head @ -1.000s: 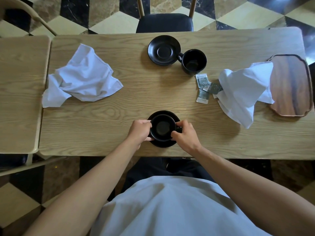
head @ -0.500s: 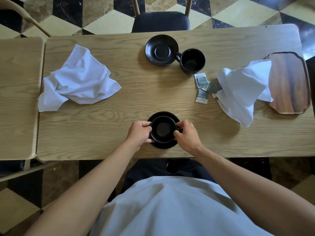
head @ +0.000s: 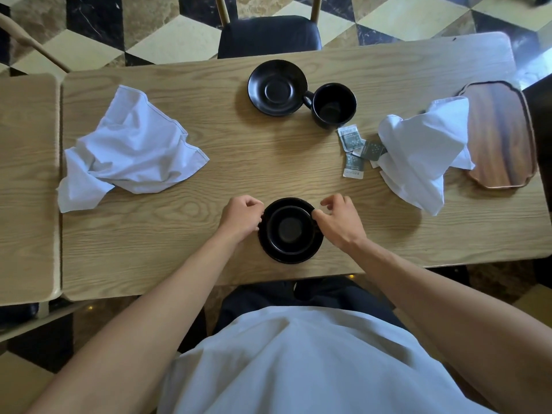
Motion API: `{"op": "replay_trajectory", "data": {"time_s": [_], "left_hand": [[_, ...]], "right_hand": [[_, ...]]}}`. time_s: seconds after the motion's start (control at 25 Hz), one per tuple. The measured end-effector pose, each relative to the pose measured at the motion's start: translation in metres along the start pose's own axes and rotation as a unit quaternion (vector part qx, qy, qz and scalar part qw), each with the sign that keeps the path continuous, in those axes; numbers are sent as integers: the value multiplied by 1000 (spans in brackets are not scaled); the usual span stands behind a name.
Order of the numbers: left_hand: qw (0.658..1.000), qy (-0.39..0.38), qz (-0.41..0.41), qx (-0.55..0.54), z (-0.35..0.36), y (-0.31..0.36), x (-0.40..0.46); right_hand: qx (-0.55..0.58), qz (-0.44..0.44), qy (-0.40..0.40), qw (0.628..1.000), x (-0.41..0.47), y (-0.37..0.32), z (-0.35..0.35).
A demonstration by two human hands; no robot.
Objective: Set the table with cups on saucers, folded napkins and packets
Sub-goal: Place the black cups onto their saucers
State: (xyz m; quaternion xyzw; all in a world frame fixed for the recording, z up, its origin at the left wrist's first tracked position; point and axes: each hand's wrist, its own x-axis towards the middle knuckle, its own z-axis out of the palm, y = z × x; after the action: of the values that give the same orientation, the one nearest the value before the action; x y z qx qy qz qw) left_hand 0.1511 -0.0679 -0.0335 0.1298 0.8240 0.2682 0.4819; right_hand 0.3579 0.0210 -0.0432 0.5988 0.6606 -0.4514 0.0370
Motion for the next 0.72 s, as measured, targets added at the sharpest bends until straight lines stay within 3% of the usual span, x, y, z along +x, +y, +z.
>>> {"op": "replay_trajectory", "data": {"time_s": [0.2, 0.44, 0.72], "left_hand": [[998, -39, 42, 13, -6, 40, 43], [995, -46, 93, 0, 20, 125, 103], [985, -111, 131, -28, 71, 187, 146]], "right_hand": [[40, 17, 51, 998, 34, -18, -17], [178, 54, 144, 972, 106, -41, -51], [293, 52, 152, 943, 175, -55, -80]]}}
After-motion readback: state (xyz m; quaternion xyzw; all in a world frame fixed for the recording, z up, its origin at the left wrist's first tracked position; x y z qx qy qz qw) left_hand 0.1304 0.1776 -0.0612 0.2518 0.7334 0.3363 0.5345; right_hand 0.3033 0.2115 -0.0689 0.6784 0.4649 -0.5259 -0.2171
